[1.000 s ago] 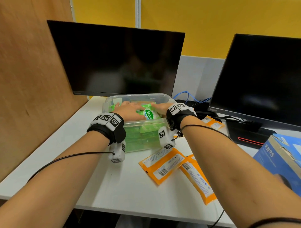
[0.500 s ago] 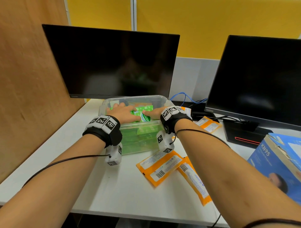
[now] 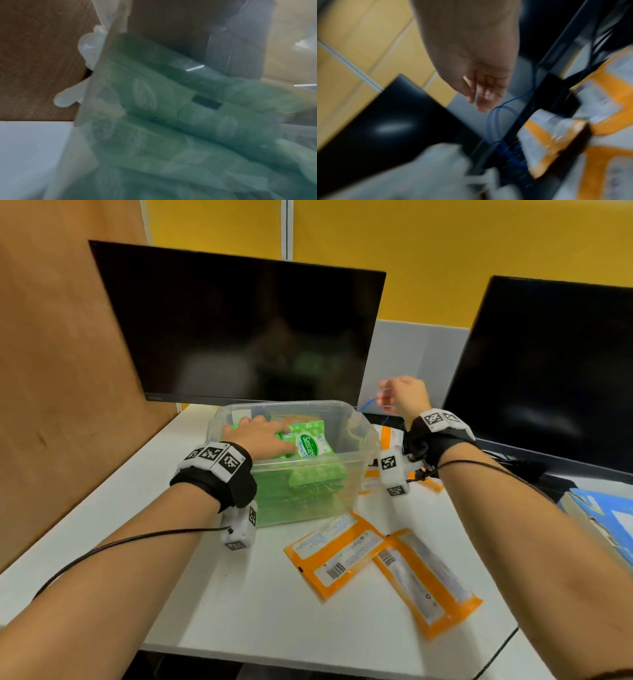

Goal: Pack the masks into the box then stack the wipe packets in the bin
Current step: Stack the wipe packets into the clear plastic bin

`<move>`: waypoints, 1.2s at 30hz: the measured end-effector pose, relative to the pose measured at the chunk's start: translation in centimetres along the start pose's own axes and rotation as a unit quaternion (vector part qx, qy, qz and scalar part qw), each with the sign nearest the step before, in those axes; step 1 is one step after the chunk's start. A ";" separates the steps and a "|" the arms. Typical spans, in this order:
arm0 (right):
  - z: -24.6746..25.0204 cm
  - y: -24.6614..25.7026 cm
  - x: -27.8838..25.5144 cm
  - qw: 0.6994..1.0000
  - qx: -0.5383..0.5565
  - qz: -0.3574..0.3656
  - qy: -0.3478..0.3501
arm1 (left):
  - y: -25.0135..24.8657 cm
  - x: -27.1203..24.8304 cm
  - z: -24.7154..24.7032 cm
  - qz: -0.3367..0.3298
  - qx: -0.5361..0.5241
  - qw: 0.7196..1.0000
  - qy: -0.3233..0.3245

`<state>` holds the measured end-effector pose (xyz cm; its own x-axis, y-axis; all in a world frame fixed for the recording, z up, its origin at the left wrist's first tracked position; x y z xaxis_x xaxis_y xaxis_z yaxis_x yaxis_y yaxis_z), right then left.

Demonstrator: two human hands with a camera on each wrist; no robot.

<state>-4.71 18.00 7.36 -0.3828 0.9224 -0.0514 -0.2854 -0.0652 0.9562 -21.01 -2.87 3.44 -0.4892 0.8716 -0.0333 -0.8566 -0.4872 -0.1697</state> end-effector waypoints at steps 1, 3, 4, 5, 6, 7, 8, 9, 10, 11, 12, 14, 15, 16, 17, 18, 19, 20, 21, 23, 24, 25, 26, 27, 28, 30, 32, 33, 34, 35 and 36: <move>0.9 -1.5 1.1 0.998 -0.057 -0.027 -0.001 | 0.0 0.1 -0.1 -0.002 0.000 1.000 0.003; 1.9 -4.9 3.1 0.972 -0.217 -0.086 0.005 | 0.1 0.2 -0.2 -0.003 0.005 1.000 0.010; 2.1 -6.2 3.6 0.946 -0.311 -0.094 0.010 | 0.1 0.3 -0.2 -0.003 0.008 1.000 0.012; 1.9 -6.8 3.4 0.916 -0.394 -0.076 0.013 | 0.1 0.3 -0.2 -0.002 0.009 1.000 0.012; 1.5 -7.3 3.2 0.897 -0.436 -0.064 0.023 | 0.0 0.4 -0.2 -0.001 0.008 1.000 0.011; 1.1 -7.4 2.9 0.890 -0.452 -0.056 0.034 | 0.0 0.4 -0.2 -0.001 0.007 1.000 0.011; 0.7 -7.7 2.8 0.882 -0.467 -0.047 0.042 | -0.1 0.4 -0.1 -0.001 0.005 1.000 0.012; 0.2 -8.0 3.2 0.877 -0.477 -0.042 0.048 | -0.2 0.3 -0.1 0.000 0.004 1.000 0.012; -0.3 -8.5 4.0 0.867 -0.494 -0.034 0.055 | -0.2 0.3 -0.1 0.002 0.003 1.000 0.013; -1.0 -8.1 3.8 0.851 -0.520 -0.035 0.065 | -0.2 0.3 -0.1 0.003 0.002 1.000 0.013; -1.6 -7.6 2.6 0.836 -0.543 -0.032 0.077 | -0.2 0.3 -0.1 0.003 0.002 1.000 0.014; -2.1 -6.8 0.5 0.789 -0.604 -0.026 0.113 | -0.1 0.3 0.0 0.004 0.001 1.000 0.014; -2.1 -6.3 -1.0 0.771 -0.625 -0.033 0.119 | -0.1 0.3 0.0 0.003 0.000 1.000 0.014; -2.2 -6.0 -1.9 0.759 -0.640 -0.025 0.114 | -0.1 0.3 0.0 0.002 -0.001 1.000 0.015; -2.5 -5.6 -2.9 0.757 -0.645 -0.022 0.104 | -0.1 0.3 0.0 0.002 -0.003 1.000 0.014; -2.6 -6.2 -2.0 0.767 -0.635 -0.011 0.090 | 0.0 0.3 0.0 0.001 -0.005 1.000 0.014; -2.7 -7.2 -0.2 0.777 -0.625 0.000 0.074 | 0.0 0.4 0.0 0.001 -0.008 1.000 0.014; -2.4 -7.4 0.1 0.790 -0.609 -0.001 0.065 | 0.0 0.4 -0.1 0.001 -0.011 1.000 0.015; -2.3 -7.6 0.5 0.807 -0.587 -0.007 0.065 | 0.1 0.4 -0.1 0.000 -0.011 1.000 0.015; -2.6 -7.7 0.7 0.816 -0.576 0.017 0.049 | 0.2 0.6 -0.2 0.000 -0.008 1.000 0.015; -2.8 -7.6 0.7 0.817 -0.574 0.031 0.037 | 0.2 0.6 -0.3 0.001 -0.007 1.000 0.016; -2.8 -7.5 0.5 0.820 -0.570 0.043 0.019 | 0.2 0.6 -0.3 0.003 -0.006 1.000 0.016; -2.6 -7.8 1.2 0.826 -0.562 0.048 0.001 | 0.2 0.6 -0.4 0.004 -0.005 1.000 0.017; -2.3 -7.8 1.2 0.839 -0.541 0.051 -0.015 | 0.2 0.7 -0.4 0.005 -0.004 1.000 0.016; -1.8 -7.4 1.0 0.864 -0.501 0.047 -0.032 | 0.1 0.7 -0.3 0.005 -0.005 1.000 0.016; -0.1 -6.1 0.5 0.929 -0.360 0.041 -0.078 | 0.3 0.8 -0.3 0.006 -0.019 1.000 0.010; 1.7 -4.2 -0.3 0.970 -0.206 0.046 -0.118 | 0.7 1.1 -0.4 0.008 -0.051 0.999 -0.005; 2.5 -3.2 -0.6 0.981 -0.136 0.056 -0.130 | 0.9 1.3 -0.5 0.011 -0.069 0.997 -0.016; 2.9 -2.2 -1.0 0.986 -0.074 0.071 -0.135 | 1.0 1.4 -0.5 0.014 -0.082 0.996 -0.029; 3.1 -1.0 -1.6 0.987 -0.017 0.091 -0.130 | 1.2 1.6 -0.6 0.018 -0.093 0.995 -0.043; 3.0 0.0 -2.3 0.987 0.037 0.109 -0.110 | 1.2 1.6 -0.6 0.020 -0.103 0.993 -0.057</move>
<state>-1.17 17.03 8.34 -0.2246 0.9508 0.2134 -0.1502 -0.2502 0.9565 -22.75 -2.00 2.60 -0.5477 0.8341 0.0658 -0.7898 -0.4896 -0.3694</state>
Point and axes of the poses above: each hand's wrist, its own x-axis towards the middle knuckle, its own z-axis out of the back of the hand, y = z × x, the point moved 2 cm from there along x, towards the middle knuckle, and after that the axes turned 7 degrees about -z, right-handed, at the moved point
